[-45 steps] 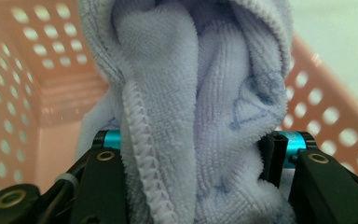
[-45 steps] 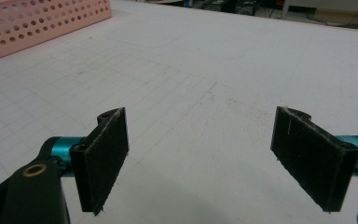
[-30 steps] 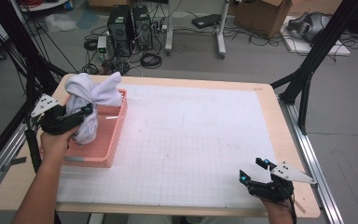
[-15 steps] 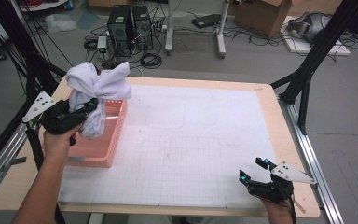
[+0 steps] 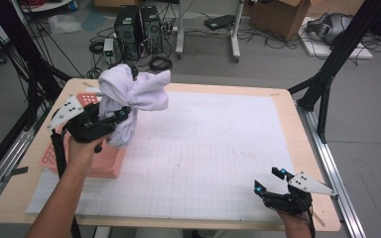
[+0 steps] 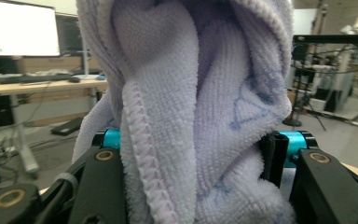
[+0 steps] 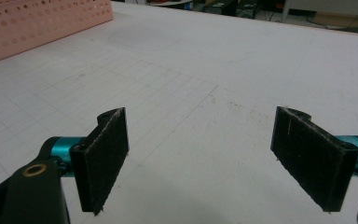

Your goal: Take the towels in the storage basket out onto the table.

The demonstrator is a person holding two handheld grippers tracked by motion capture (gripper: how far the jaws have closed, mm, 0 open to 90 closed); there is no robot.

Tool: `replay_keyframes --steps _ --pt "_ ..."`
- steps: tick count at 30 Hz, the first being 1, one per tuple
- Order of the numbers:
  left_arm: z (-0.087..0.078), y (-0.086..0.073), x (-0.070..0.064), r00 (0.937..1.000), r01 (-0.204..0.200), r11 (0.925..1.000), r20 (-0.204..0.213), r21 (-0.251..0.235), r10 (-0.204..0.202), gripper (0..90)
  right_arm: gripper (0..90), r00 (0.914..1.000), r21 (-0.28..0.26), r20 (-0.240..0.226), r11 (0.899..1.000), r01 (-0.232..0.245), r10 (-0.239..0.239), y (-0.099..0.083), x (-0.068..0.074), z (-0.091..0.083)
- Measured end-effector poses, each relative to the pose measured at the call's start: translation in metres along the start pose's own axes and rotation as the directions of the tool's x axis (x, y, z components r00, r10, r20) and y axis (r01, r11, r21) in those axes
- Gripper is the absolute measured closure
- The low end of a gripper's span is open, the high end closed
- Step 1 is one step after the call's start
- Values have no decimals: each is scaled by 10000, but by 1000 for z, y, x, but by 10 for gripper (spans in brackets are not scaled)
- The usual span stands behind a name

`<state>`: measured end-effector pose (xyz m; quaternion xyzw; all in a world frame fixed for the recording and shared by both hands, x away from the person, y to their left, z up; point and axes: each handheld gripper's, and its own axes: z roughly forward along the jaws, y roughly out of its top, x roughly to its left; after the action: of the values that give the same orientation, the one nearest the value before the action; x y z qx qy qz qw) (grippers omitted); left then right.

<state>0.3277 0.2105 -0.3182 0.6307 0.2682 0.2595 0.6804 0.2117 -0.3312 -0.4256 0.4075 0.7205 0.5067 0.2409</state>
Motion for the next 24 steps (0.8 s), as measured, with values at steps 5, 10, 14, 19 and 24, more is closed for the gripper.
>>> replay_keyframes --steps 5,10,14,19,24 --pt "20 -1 -20 9979 -146 9998 627 124 138 512 178 10000 -5 4 10000 -24 24 0 -1 -1" --pt "36 -5 -34 9956 -34 9998 941 201 15 504 178 10000 -39 9 10000 -18 19 0 0 -1" --pt "51 -11 -48 9924 -33 9992 1229 405 -17 502 178 10000 -21 20 10000 19 -19 0 0 -1" --pt "75 -24 -68 9860 48 9978 1658 662 -158 502 178 10000 -10 -16 10000 33 -33 0 -1 -1" --pt "92 -35 -80 9825 -95 9942 1862 1073 -107 500 178 10000 -15 -34 10000 28 -28 0 -1 0"
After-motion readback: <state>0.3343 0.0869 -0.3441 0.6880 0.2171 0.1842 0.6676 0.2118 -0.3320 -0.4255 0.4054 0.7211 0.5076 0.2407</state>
